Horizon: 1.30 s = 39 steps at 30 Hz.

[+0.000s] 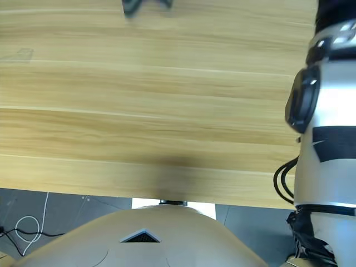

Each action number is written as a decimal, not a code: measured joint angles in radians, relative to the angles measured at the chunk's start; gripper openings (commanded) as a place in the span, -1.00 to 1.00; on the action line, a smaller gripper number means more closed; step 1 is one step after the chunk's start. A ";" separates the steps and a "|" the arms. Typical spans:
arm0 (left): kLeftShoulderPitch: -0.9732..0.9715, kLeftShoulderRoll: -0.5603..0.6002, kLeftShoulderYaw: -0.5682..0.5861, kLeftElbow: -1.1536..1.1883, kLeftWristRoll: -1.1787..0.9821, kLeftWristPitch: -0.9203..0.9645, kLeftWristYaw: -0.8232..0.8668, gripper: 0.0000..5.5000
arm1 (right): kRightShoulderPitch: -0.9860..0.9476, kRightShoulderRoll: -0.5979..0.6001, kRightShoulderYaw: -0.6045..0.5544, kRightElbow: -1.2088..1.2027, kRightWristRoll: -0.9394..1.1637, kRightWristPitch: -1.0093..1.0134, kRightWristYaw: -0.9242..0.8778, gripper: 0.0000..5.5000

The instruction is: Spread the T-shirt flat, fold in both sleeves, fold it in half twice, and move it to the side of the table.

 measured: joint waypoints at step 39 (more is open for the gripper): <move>1.729 0.212 0.072 -1.377 -0.037 0.142 -0.225 -0.30 | 1.226 -0.288 0.201 -1.094 0.333 0.393 0.765 -0.31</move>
